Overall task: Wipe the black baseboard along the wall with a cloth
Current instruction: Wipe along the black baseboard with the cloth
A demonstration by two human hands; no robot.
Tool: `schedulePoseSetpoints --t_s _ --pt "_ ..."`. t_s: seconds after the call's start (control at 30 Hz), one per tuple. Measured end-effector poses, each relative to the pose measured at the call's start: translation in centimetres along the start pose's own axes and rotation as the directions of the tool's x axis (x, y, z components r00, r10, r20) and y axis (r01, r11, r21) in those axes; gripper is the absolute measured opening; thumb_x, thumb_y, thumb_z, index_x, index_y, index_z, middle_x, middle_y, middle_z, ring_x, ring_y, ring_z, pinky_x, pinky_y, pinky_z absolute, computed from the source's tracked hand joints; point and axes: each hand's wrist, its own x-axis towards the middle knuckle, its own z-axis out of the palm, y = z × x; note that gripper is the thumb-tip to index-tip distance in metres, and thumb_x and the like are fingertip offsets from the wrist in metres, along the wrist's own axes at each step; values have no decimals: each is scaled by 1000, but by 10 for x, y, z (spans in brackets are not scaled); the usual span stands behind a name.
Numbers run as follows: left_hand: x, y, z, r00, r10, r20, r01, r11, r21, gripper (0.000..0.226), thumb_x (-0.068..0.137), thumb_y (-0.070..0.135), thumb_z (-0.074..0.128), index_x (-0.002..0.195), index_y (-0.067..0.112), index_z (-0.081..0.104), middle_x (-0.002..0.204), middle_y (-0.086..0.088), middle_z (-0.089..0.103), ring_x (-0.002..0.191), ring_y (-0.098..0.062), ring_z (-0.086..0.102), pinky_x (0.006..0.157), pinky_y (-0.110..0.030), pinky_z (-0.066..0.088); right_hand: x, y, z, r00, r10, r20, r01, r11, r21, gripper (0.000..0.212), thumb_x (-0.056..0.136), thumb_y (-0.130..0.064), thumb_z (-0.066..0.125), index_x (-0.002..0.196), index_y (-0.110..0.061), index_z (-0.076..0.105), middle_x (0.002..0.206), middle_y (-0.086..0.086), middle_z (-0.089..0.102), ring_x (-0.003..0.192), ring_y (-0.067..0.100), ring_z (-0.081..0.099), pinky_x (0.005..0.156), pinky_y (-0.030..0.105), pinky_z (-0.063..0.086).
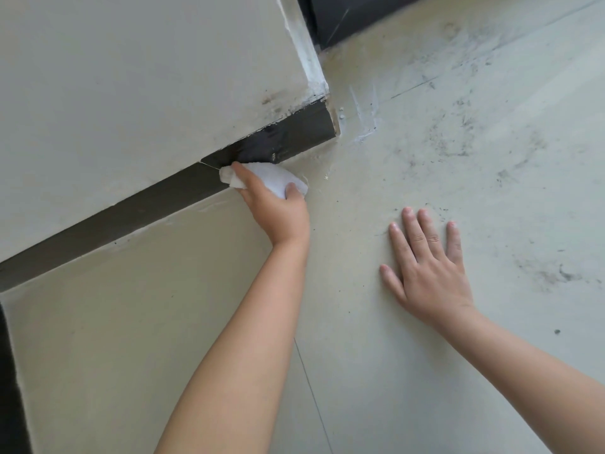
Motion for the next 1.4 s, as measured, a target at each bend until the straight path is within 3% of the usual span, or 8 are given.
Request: schedulePoseSetpoints --t_s 0.07,0.2,0.43,0.67,0.87,1.17,1.23,1.4 --pt "-7 11 14 1000 -9 11 10 999 -49 81 80 -2 55 144 11 7 147 -18 20 134 -27 25 93 -12 18 0 -1 0 1000 4 4 -4 1000 4 62 81 -38 31 120 3 56 130 24 51 117 41 51 98 60 27" --pt "-23 28 40 996 -24 83 36 988 -150 82 81 -2 54 144 13 4 146 -18 21 135 -28 24 97 -15 18 0 -1 -1 1000 9 -13 -9 1000 14 62 81 -38 32 119 4 57 129 25 51 116 43 51 102 52 15" --pt "-17 14 31 998 -3 55 11 989 -147 82 80 -2 53 144 17 6 137 -14 32 123 -29 38 80 -9 26 1 -1 -3 1000 3 10 -3 1000 -29 62 80 -38 32 119 3 57 128 23 53 115 41 52 90 66 21" --pt "-9 13 28 996 -86 33 90 987 -136 87 78 1 59 144 17 5 144 -12 28 131 -24 32 92 -15 25 1 -1 -2 1000 7 8 -7 1000 -23 62 80 -38 32 119 3 57 128 23 53 115 41 52 90 65 21" --pt "-25 34 41 994 -33 109 54 980 -193 81 80 -3 54 144 11 6 143 -17 28 130 -28 32 90 -11 22 1 -3 -3 1000 7 4 -7 1000 -13 62 79 -37 33 119 4 57 128 24 53 114 43 52 90 64 20" --pt "-34 55 27 999 38 10 -33 952 -303 84 76 -4 57 143 9 9 141 -21 32 128 -31 33 90 -8 24 1 -3 -2 1000 7 15 -7 1000 -22 63 79 -38 33 120 4 55 128 25 52 115 43 51 91 64 22" --pt "-23 44 20 999 -30 -20 23 957 -291 85 74 -5 56 144 11 10 145 -14 29 131 -23 31 86 -3 19 1 -3 -2 1000 1 13 0 1000 -19 63 79 -38 33 119 5 56 127 25 52 114 44 51 90 65 21" --pt "20 4 -17 950 -301 -82 270 925 -269 82 80 0 55 144 18 8 143 -6 32 125 -19 40 94 -13 27 1 -2 -3 1000 -3 3 3 1000 -10 63 79 -37 34 119 5 57 127 25 53 114 45 51 90 65 19"
